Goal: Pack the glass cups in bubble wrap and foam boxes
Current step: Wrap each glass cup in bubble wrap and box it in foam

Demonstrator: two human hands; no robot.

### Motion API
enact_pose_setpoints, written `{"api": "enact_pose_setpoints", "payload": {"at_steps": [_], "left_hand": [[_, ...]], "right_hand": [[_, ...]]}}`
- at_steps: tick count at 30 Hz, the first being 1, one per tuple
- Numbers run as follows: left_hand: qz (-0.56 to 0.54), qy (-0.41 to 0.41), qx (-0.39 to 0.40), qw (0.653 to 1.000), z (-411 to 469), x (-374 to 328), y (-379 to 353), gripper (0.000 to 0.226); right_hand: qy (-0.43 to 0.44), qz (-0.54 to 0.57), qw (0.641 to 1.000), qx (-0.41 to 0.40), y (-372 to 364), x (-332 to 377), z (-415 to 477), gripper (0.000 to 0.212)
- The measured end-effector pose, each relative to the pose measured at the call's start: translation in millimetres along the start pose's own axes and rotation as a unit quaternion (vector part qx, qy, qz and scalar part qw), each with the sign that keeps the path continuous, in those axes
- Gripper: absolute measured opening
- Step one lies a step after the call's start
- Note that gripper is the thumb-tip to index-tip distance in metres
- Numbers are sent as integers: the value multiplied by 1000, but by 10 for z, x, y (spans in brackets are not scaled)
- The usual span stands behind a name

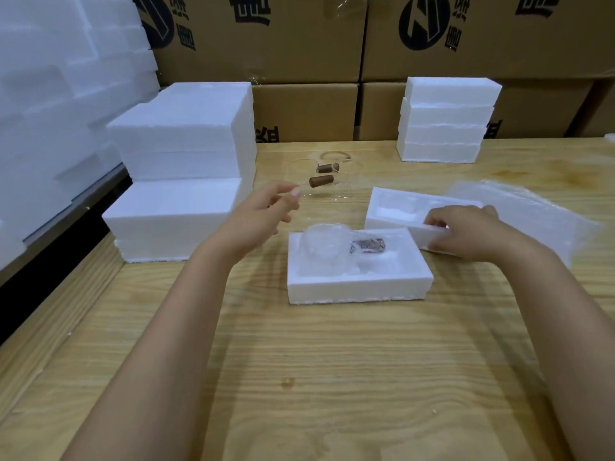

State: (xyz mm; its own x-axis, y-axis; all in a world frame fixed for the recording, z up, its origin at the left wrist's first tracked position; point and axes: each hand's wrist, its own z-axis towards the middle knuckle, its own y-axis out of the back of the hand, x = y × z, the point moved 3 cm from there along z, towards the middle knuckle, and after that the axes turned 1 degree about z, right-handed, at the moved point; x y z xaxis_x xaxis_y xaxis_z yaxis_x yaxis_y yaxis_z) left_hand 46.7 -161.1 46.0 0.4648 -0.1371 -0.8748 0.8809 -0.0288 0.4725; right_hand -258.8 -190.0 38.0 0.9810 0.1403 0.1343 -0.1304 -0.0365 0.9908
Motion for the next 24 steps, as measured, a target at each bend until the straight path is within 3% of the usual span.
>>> {"api": "enact_pose_setpoints", "payload": {"at_steps": [3,6,8,10,13,15,17,19,21,24], "left_hand": [[16,-18,-57,998,0,2,10,23],[106,-101,-99,984,-31,-114,0,57],[166,-175,-110,964,-63,-227,-39,80],[204,-242,-114,941,-96,-340,-75,88],[194,-290,-137,927,-146,-431,-88,71],[174,-297,-161,925,-177,-456,-36,58],[140,-273,-156,939,-192,-463,49,56],[75,-219,-127,965,-196,-467,141,53],[-19,-162,-88,983,-196,-463,204,51],[-86,-156,-65,982,-181,-446,235,39]], "right_hand": [[9,-38,996,-78,133,35,8,24],[49,-50,982,-173,391,201,-77,23],[103,-28,977,-182,525,394,-176,20],[164,9,974,-155,593,593,-292,20],[227,74,962,-131,611,767,-400,27],[259,102,943,-181,630,775,-443,37],[284,171,909,-254,699,728,-504,65],[297,271,870,-287,754,659,-530,80],[290,366,837,-285,758,599,-491,81],[255,477,800,-260,716,558,-422,73]]}}
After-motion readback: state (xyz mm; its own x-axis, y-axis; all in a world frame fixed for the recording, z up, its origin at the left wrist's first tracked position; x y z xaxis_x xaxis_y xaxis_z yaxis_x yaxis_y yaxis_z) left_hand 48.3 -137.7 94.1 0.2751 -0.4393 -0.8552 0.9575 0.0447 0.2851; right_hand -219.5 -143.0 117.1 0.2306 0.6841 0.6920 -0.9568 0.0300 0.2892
